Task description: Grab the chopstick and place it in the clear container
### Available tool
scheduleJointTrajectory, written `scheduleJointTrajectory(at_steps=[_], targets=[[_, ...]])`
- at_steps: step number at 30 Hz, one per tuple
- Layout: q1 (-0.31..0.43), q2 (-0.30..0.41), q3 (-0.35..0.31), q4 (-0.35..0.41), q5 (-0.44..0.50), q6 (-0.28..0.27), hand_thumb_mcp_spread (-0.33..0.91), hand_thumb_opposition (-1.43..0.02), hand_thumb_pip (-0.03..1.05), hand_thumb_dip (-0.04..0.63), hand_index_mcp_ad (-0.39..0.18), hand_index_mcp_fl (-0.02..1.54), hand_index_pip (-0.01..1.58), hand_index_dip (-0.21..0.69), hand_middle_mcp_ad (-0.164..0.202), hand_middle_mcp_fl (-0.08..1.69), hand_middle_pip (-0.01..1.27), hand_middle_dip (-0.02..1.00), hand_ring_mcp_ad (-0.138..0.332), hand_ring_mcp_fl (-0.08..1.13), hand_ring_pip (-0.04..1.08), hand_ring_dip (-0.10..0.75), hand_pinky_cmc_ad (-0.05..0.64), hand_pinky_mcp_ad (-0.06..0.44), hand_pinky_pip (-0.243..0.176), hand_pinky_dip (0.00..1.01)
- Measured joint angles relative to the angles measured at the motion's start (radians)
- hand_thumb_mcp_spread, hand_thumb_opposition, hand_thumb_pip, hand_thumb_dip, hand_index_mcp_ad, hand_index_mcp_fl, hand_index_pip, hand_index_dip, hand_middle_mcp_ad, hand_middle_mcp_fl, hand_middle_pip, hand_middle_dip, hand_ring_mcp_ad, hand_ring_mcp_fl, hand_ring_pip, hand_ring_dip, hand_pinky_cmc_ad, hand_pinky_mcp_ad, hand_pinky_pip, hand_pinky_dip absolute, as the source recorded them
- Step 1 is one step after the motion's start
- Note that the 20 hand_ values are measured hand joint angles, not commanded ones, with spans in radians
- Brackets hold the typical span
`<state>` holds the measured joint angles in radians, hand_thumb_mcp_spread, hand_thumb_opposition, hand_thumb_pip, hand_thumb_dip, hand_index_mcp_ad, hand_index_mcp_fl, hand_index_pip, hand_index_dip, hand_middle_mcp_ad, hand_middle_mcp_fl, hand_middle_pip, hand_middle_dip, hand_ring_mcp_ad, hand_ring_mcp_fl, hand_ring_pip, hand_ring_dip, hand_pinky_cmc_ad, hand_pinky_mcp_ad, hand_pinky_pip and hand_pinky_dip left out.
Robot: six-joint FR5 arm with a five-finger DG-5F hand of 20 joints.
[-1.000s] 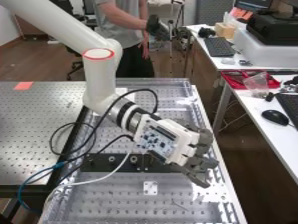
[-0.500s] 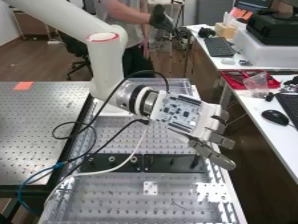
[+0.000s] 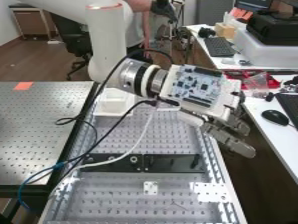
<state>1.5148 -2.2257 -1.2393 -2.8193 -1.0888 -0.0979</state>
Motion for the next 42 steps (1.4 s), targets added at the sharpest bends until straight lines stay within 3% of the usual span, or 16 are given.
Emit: scheduleJointTrajectory(at_steps=[5, 10, 16, 23, 31, 40, 42], targets=[[-0.001, 0.007, 0.057, -0.073, -0.027, -0.06, 0.66, -1.13, 0.52, 0.281, -0.162, 1.1, 0.87, -0.01, 0.012, 1.16, 0.58, 0.58, 0.003, 0.8, 0.09, 0.538, 0.361, 0.229, 0.017, 0.18], [0.001, 0.041, 0.091, -0.146, -0.07, -0.16, 0.66, -1.13, 0.52, 0.281, -0.168, 1.12, 0.84, -0.01, 0.01, 1.15, 0.58, 0.58, -0.005, 0.8, 0.09, 0.541, 0.361, 0.232, 0.035, 0.18], [0.013, 0.119, 0.06, -0.185, -0.11, -0.208, 0.65, -1.14, 0.52, 0.281, -0.169, 1.14, 0.83, -0.01, 0.009, 1.18, 0.57, 0.58, -0.005, 0.82, 0.09, 0.541, 0.365, 0.234, 0.033, 0.18], [0.052, 0.202, -0.041, -0.194, -0.121, -0.225, 0.65, -1.14, 0.51, 0.281, -0.168, 1.16, 0.8, 0.002, 0.023, 1.18, 0.55, 0.58, -0.012, 0.83, 0.08, 0.541, 0.367, 0.25, 0.037, 0.18], [0.162, 0.28, -0.141, -0.204, -0.015, -0.229, 0.64, -1.14, 0.52, 0.281, -0.168, 1.18, 0.76, 0.019, 0.023, 1.18, 0.54, 0.58, -0.012, 0.83, 0.08, 0.541, 0.346, 0.251, 0.037, 0.21], [0.322, 0.305, -0.167, -0.27, 0.146, -0.214, 0.64, -1.16, 0.52, 0.281, -0.164, 1.18, 0.76, 0.019, 0.023, 1.2, 0.54, 0.58, -0.009, 0.84, 0.08, 0.541, 0.33, 0.244, 0.037, 0.22], [0.352, 0.301, -0.16, -0.297, 0.169, -0.205, 0.64, -1.16, 0.52, 0.284, -0.164, 1.18, 0.76, 0.031, 0.024, 1.2, 0.54, 0.58, -0.012, 0.84, 0.08, 0.541, 0.333, 0.264, 0.037, 0.23]])
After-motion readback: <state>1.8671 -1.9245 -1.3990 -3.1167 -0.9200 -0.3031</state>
